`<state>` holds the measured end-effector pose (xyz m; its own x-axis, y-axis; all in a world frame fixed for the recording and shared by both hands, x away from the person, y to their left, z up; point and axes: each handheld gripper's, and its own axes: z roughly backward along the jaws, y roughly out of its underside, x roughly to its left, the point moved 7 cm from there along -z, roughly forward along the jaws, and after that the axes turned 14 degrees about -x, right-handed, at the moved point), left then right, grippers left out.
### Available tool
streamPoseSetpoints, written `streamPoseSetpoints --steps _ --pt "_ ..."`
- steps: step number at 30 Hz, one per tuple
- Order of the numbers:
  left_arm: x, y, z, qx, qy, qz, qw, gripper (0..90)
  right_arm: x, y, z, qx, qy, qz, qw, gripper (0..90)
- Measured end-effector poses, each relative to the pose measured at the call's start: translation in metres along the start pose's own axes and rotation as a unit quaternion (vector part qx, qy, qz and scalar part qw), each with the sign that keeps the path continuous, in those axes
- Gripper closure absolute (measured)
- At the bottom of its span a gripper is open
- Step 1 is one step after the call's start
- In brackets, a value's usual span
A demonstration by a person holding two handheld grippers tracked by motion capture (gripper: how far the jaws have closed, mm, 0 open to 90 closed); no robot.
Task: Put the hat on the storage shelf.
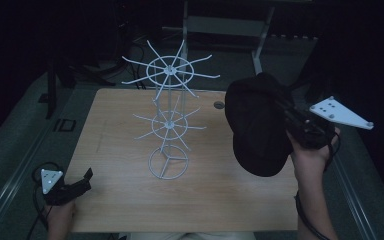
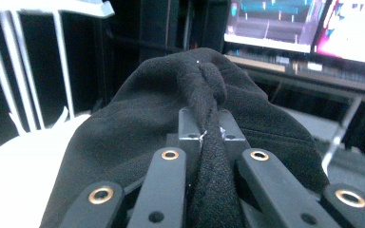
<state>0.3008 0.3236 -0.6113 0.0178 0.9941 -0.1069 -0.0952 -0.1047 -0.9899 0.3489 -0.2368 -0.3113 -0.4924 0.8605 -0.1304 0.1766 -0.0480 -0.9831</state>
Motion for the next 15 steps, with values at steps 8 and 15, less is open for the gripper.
streamPoseSetpoints --steps 8,15 --pt "0.000 0.000 0.000 0.000 0.000 0.000 1.0000 1.5 0.014 -0.056 0.008 -0.058 -0.009 0.017 0.9981 84.6" --pt "0.000 0.000 0.000 0.000 0.000 -0.001 1.0000 1.4 0.039 -0.108 0.010 -0.109 -0.040 0.035 0.9926 84.5"
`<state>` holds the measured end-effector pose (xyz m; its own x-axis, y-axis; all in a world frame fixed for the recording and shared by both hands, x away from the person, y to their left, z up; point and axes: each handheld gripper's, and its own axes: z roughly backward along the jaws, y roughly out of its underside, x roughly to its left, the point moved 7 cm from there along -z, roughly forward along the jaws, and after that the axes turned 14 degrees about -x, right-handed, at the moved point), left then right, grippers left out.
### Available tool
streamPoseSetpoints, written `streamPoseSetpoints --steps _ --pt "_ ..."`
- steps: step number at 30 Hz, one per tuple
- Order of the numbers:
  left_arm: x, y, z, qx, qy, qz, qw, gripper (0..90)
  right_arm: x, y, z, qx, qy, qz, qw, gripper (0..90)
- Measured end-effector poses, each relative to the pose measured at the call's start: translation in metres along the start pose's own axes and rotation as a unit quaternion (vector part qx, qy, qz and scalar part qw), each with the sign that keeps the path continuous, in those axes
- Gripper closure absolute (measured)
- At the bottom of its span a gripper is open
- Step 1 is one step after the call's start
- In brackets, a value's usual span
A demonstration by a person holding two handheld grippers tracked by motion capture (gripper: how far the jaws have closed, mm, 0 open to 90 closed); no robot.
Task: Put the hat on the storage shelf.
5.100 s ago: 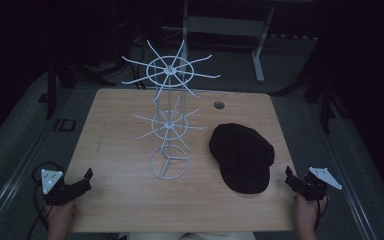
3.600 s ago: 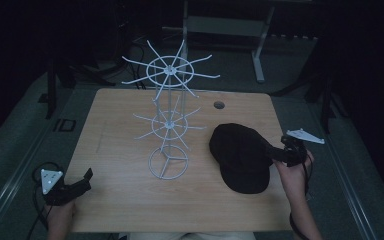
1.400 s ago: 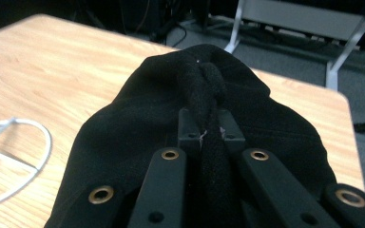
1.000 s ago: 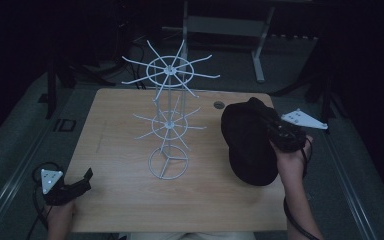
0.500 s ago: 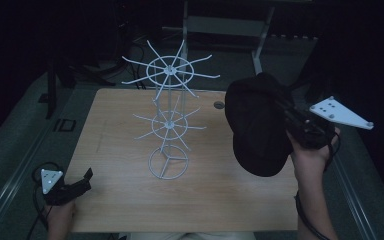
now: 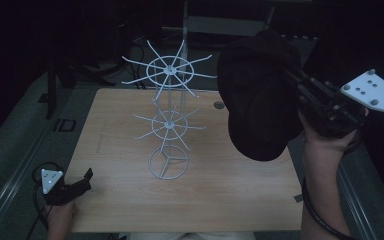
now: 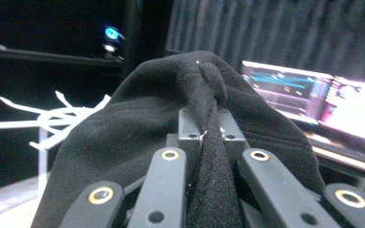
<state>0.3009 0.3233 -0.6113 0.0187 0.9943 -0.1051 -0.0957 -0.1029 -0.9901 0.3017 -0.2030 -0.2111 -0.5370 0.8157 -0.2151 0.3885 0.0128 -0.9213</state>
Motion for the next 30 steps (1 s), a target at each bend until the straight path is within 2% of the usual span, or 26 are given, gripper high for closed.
streamPoseSetpoints --steps 2,3,4,5,7,8,12,16,18,23,30 --pt "0.000 0.000 0.000 0.000 0.000 0.000 1.0000 1.5 0.003 -0.003 -0.001 -0.003 -0.007 -0.001 1.0000 84.5" --pt "0.000 0.000 0.000 0.000 0.000 0.001 1.0000 1.4 0.012 -0.008 -0.004 -0.008 -0.024 -0.003 0.9997 84.5" --pt "0.000 0.000 0.000 0.000 0.000 0.000 1.0000 1.4 0.012 -0.008 -0.004 -0.008 -0.024 -0.003 0.9997 84.5" --pt "0.000 0.000 0.000 0.000 0.000 0.000 1.0000 1.5 0.021 -0.011 -0.006 -0.011 -0.042 -0.002 0.9991 84.5" --pt "0.000 0.000 0.000 0.000 0.001 0.000 1.0000 1.4 0.024 -0.011 -0.007 -0.012 -0.048 -0.005 0.9988 84.5" --pt "0.000 0.000 0.000 0.000 0.001 0.000 1.0000 1.4 0.032 -0.010 -0.009 -0.013 -0.064 -0.011 0.9978 84.5" --pt "0.000 0.000 0.000 0.000 0.001 0.001 1.0000 1.4 0.050 -0.005 -0.014 -0.014 -0.094 -0.023 0.9952 84.5" --pt "0.000 0.000 0.000 -0.001 0.001 0.001 1.0000 1.4 0.068 0.007 -0.019 -0.005 -0.116 -0.006 0.9932 84.5" --pt "0.000 0.000 0.000 -0.002 0.001 0.001 1.0000 1.5 0.074 0.015 -0.021 0.006 -0.127 -0.006 0.9919 84.5" --pt "0.000 0.000 0.000 -0.002 0.001 0.002 1.0000 1.4 0.079 0.034 -0.021 0.018 -0.143 -0.022 0.9894 84.4" --pt "0.000 0.000 0.000 -0.002 0.000 0.002 1.0000 1.5 0.082 0.054 -0.016 0.027 -0.148 -0.033 0.9881 83.9"
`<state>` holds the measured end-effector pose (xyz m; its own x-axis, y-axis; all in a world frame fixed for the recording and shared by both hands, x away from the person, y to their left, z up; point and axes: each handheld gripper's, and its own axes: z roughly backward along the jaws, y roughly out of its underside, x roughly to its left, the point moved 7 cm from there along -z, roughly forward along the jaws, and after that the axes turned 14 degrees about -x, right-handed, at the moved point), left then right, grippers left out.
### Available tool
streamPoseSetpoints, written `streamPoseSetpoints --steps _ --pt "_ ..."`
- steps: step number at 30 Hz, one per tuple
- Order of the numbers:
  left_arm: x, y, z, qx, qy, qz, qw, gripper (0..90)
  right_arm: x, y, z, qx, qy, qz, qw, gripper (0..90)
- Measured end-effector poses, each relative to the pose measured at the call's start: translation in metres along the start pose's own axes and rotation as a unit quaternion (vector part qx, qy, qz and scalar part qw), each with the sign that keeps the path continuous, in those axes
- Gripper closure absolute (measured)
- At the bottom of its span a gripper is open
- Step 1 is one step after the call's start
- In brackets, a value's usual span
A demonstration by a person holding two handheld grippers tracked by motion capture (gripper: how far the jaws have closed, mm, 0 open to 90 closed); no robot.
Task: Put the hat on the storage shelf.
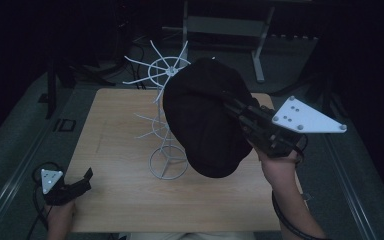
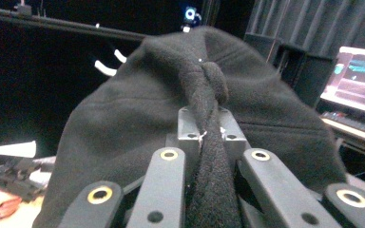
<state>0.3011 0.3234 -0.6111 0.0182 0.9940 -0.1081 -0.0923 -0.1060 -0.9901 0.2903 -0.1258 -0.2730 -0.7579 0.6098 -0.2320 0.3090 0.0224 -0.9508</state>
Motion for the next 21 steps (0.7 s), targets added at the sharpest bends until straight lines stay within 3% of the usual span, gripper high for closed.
streamPoseSetpoints --steps 14,21 --pt "0.000 0.000 0.000 -0.001 0.000 0.000 1.0000 1.5 0.007 0.046 -0.002 0.034 -0.017 -0.036 0.9986 76.8" --pt "0.000 0.000 0.000 -0.001 0.000 0.001 1.0000 1.4 0.006 0.056 -0.002 0.038 -0.018 -0.046 0.9981 68.9"
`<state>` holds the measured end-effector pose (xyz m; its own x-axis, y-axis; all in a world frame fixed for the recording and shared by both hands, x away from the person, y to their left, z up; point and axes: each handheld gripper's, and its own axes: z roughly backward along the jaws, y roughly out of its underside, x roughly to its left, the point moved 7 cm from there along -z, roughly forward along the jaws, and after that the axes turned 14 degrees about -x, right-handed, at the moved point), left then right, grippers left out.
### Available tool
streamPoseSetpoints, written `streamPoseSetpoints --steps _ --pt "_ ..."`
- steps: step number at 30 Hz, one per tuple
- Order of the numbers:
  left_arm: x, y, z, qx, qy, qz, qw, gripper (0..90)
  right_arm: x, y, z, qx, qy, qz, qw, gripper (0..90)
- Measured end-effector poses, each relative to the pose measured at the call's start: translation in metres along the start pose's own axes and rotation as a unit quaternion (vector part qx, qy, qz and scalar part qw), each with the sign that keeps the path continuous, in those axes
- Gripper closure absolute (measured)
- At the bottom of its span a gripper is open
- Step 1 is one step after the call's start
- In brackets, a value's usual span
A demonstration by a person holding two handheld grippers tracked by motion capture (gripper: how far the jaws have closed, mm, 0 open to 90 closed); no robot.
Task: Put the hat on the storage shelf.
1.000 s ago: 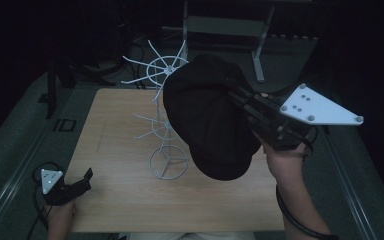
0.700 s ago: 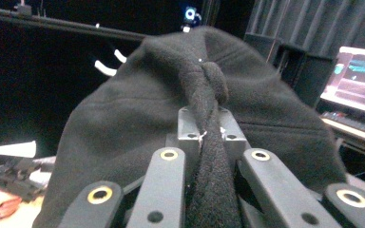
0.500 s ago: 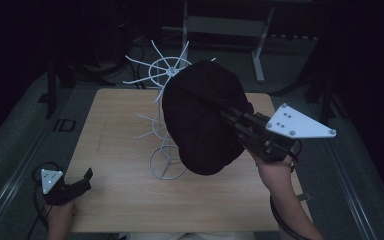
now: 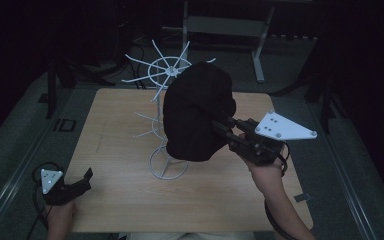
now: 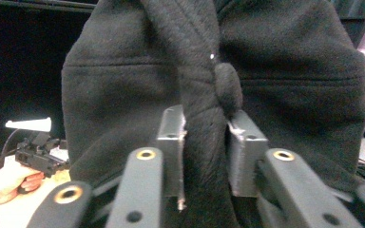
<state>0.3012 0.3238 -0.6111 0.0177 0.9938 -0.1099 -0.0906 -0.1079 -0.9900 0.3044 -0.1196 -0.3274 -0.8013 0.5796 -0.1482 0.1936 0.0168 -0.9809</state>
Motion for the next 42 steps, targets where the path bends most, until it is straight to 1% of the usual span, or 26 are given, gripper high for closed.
streamPoseSetpoints --steps 1,3,7,9,10,13,16,18,19,20,22,23,24,26,28,29,30,31,32,33,34,35,37,39,40,42 --pt "0.000 0.000 0.000 0.000 0.000 -0.001 1.0000 1.5 -0.001 -0.002 0.003 -0.005 0.000 -0.003 1.0000 61.7" --pt "0.000 0.000 0.000 0.001 0.000 -0.001 1.0000 1.4 -0.002 -0.002 0.004 -0.007 0.002 -0.002 1.0000 60.1" --pt "0.000 0.000 0.000 0.000 0.000 -0.001 1.0000 1.4 -0.003 -0.008 0.014 -0.015 0.006 0.006 0.9999 48.4" --pt "0.000 0.000 0.000 0.000 0.000 0.000 1.0000 1.5 -0.008 -0.011 0.024 -0.022 0.014 0.003 0.9997 42.9" --pt "0.000 0.000 0.000 0.000 0.000 0.000 1.0000 1.5 -0.008 -0.011 0.024 -0.022 0.014 0.003 0.9997 42.9" --pt "0.000 0.000 0.000 0.001 0.000 -0.001 1.0000 1.5 -0.018 -0.011 0.040 -0.033 0.029 -0.002 0.9990 36.6" --pt "0.000 0.000 0.000 0.000 0.000 -0.001 1.0000 1.5 -0.028 -0.005 0.049 -0.026 0.046 -0.002 0.9986 31.4" --pt "0.000 0.000 0.000 0.001 -0.001 -0.001 1.0000 1.4 -0.043 0.014 0.056 0.002 0.065 -0.006 0.9979 28.2" --pt "0.000 0.000 0.000 0.001 -0.001 -0.001 1.0000 1.4 -0.043 0.014 0.056 0.002 0.065 -0.006 0.9979 28.2" --pt "0.000 0.000 0.000 0.000 -0.001 -0.001 1.0000 1.5 -0.052 0.027 0.060 0.015 0.077 -0.005 0.9969 25.9" --pt "0.000 0.000 0.000 0.002 -0.001 -0.001 1.0000 1.4 -0.063 0.039 0.065 0.025 0.093 -0.008 0.9953 25.8" --pt "0.000 0.000 0.000 0.001 -0.001 -0.002 1.0000 1.4 -0.063 0.039 0.065 0.025 0.093 -0.008 0.9953 25.8" --pt "0.000 0.000 0.000 0.001 -0.001 -0.002 1.0000 1.4 -0.073 0.051 0.069 0.030 0.107 -0.013 0.9937 25.0" --pt "0.000 0.000 0.001 0.001 -0.001 -0.001 1.0000 1.5 -0.076 0.056 0.071 0.034 0.113 -0.017 0.9929 24.8" --pt "0.000 0.000 0.001 0.001 -0.001 -0.001 1.0000 1.4 -0.085 0.068 0.076 0.042 0.122 -0.032 0.9911 21.6" --pt "0.000 0.000 0.001 0.001 -0.001 -0.001 1.0000 1.5 -0.091 0.080 0.080 0.050 0.129 -0.034 0.9897 17.4" --pt "0.000 0.000 0.001 0.001 -0.001 -0.001 1.0000 1.5 -0.091 0.080 0.080 0.050 0.129 -0.034 0.9897 17.4" --pt "0.000 0.000 0.001 0.001 -0.001 -0.001 1.0000 1.5 -0.095 0.091 0.083 0.059 0.131 -0.044 0.9887 14.2" --pt "0.000 0.000 0.001 0.001 -0.001 -0.001 1.0000 1.5 -0.095 0.091 0.083 0.059 0.131 -0.044 0.9887 14.2" --pt "0.000 0.000 0.001 0.000 -0.001 -0.001 1.0000 1.5 -0.100 0.103 0.086 0.072 0.140 -0.047 0.9864 13.7" --pt "0.000 0.000 0.001 0.001 -0.001 -0.001 1.0000 1.5 -0.100 0.103 0.086 0.072 0.140 -0.047 0.9864 13.7" --pt "0.000 0.000 0.001 0.001 -0.001 -0.002 1.0000 1.5 -0.104 0.115 0.087 0.086 0.148 -0.047 0.9842 13.6" --pt "0.000 0.000 0.001 0.001 -0.001 -0.002 1.0000 1.4 -0.106 0.122 0.088 0.092 0.151 -0.043 0.9833 13.5" --pt "0.000 0.000 0.001 0.001 -0.001 -0.001 1.0000 1.5 -0.110 0.138 0.089 0.111 0.158 -0.042 0.9803 13.6" --pt "0.000 0.000 0.001 0.001 0.000 -0.001 1.0000 1.5 -0.113 0.153 0.090 0.124 0.157 -0.044 0.9788 13.7" --pt "0.000 0.000 0.001 0.001 0.000 -0.001 1.0000 1.4 -0.114 0.158 0.091 0.128 0.159 -0.042 0.9780 13.7"
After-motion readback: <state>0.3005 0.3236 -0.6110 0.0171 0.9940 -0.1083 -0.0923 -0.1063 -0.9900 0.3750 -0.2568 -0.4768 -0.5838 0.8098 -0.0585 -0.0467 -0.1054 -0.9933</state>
